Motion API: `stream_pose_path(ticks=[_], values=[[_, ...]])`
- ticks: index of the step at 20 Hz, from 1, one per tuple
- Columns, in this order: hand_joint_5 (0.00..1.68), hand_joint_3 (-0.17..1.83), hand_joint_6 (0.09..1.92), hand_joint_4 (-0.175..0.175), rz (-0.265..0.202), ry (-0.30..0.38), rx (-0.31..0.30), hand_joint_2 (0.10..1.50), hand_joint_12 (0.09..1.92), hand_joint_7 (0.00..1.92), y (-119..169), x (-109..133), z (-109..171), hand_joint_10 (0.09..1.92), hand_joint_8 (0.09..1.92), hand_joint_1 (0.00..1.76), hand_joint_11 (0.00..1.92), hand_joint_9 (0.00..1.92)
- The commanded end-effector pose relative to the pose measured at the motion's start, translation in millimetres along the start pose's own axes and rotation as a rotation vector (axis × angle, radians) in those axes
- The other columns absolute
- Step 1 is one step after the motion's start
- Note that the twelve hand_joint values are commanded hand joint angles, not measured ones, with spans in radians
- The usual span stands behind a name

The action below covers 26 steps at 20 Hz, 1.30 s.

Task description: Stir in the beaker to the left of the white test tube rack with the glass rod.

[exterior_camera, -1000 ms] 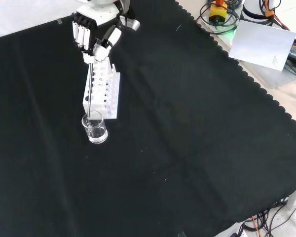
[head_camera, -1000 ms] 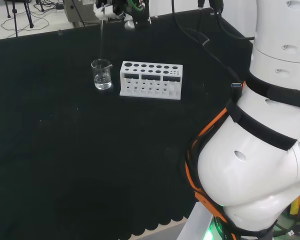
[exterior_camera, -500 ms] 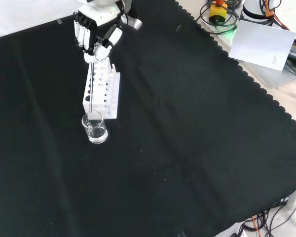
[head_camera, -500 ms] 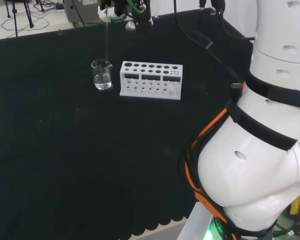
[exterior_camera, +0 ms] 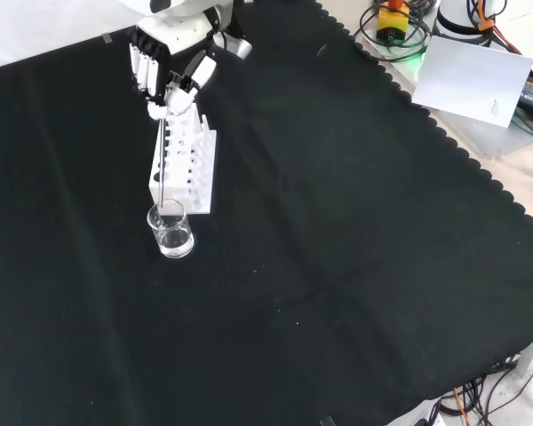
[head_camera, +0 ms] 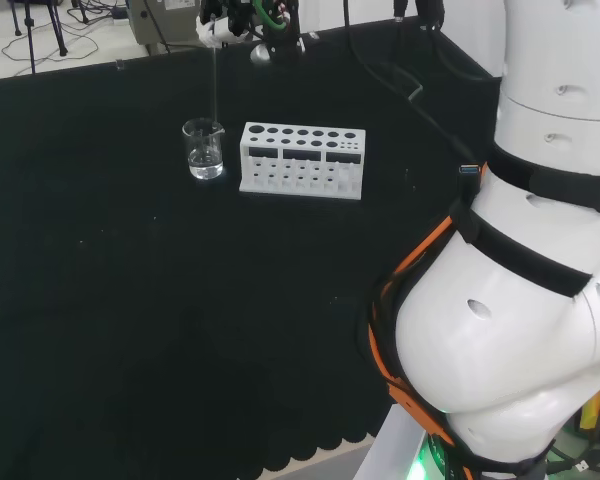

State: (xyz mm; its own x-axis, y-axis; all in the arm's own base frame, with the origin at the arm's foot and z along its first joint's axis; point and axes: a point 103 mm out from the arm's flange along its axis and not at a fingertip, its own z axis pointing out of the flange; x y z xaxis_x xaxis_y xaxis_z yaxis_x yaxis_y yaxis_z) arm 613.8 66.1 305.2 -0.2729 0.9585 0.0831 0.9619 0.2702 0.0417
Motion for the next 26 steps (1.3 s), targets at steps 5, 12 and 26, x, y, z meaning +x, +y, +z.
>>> stream_pose_path(ticks=[5, 12, 26], values=[[1.37, -0.17, 0.09, -0.175, -0.011, -0.028, 0.071, 1.10, 1.00, 1.18, 20.9, -8.0, 28.7, 0.73, 1.02, 1.31, 1.38, 1.75], [1.38, -0.17, 0.09, -0.175, -0.026, 0.016, 0.082, 1.10, 1.00, 1.18, 26.0, -6.8, 32.8, 0.73, 1.02, 1.31, 1.38, 1.75], [1.38, -0.17, 0.09, -0.175, -0.040, 0.024, 0.150, 1.10, 1.00, 1.18, 6.1, 7.7, 33.5, 0.74, 1.02, 1.31, 1.38, 1.75]])
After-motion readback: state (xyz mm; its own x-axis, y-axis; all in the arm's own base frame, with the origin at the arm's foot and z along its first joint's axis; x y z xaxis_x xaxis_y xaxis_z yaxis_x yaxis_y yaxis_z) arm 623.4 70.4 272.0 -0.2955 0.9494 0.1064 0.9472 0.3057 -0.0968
